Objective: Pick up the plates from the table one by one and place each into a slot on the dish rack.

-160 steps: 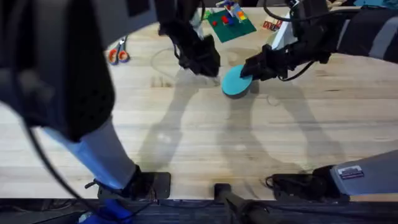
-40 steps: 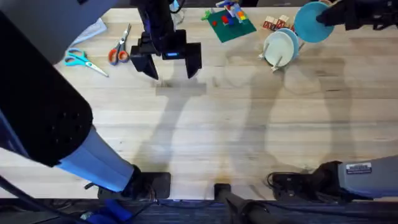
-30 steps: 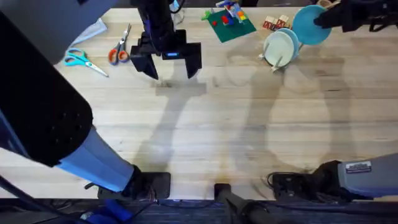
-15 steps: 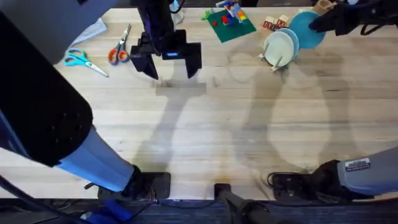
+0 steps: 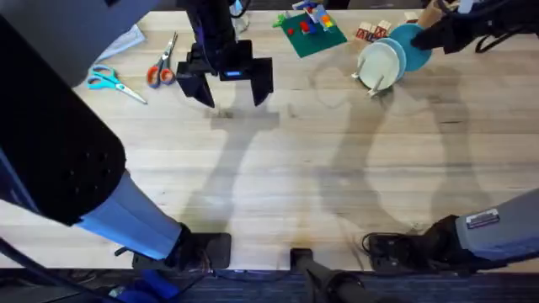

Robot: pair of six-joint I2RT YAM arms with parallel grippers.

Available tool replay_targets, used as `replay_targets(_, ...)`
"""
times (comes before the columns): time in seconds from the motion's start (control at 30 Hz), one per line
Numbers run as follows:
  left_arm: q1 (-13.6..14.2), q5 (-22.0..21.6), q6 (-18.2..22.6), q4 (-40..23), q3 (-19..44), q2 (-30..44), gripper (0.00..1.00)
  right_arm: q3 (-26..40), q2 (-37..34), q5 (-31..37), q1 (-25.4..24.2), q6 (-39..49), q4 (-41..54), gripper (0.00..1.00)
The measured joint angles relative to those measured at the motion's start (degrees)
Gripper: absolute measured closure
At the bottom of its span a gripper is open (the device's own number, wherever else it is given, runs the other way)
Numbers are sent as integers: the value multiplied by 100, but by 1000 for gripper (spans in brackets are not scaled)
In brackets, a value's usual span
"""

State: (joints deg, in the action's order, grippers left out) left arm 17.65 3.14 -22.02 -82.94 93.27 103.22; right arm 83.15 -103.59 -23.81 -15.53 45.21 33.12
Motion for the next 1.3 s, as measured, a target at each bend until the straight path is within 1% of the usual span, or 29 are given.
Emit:
replay_targets(0.23, 0, 0, 0, -2, 0, 0, 87, 0, -198, 0, 28, 0, -57, 970)
replay_targets(0.27, 0, 0, 0, 0, 0, 0, 87, 0, -292, 2, 56, 0, -125, 962)
replay_targets(0.4, 0, 0, 0, -2, 0, 0, 87, 0, -304, 2, 92, 0, -192, 916)
replay_targets(0.47, 0, 0, 0, 0, 0, -2, 87, 0, -306, 0, 103, 0, -190, 887)
replay_targets(0.53, 0, 0, 0, -1, 0, 0, 89, 2, -304, 0, 107, -2, -196, 828)
replay_targets(0.6, 0, 0, 0, -2, 0, 0, 88, 2, -304, 0, 107, -2, -196, 746)
replay_targets(0.7, 0, 0, 0, -1, 0, -2, 88, 2, -304, 0, 107, -2, -198, 713)
replay_targets(0.8, 0, 0, 0, -2, 0, 0, 88, 4, -304, 0, 107, -2, -198, 710)
replay_targets(0.9, 0, 0, 0, -2, 0, -2, 88, 4, -304, -27, 107, -2, -209, 643)
replay_targets(1.13, 0, 0, 0, -1, 0, -1, 88, 4, -279, -221, 107, -7, -246, 634)
replay_targets(1.3, 0, 0, 2, 0, 0, -1, 88, 4, 98, -267, 76, -7, -220, 627)
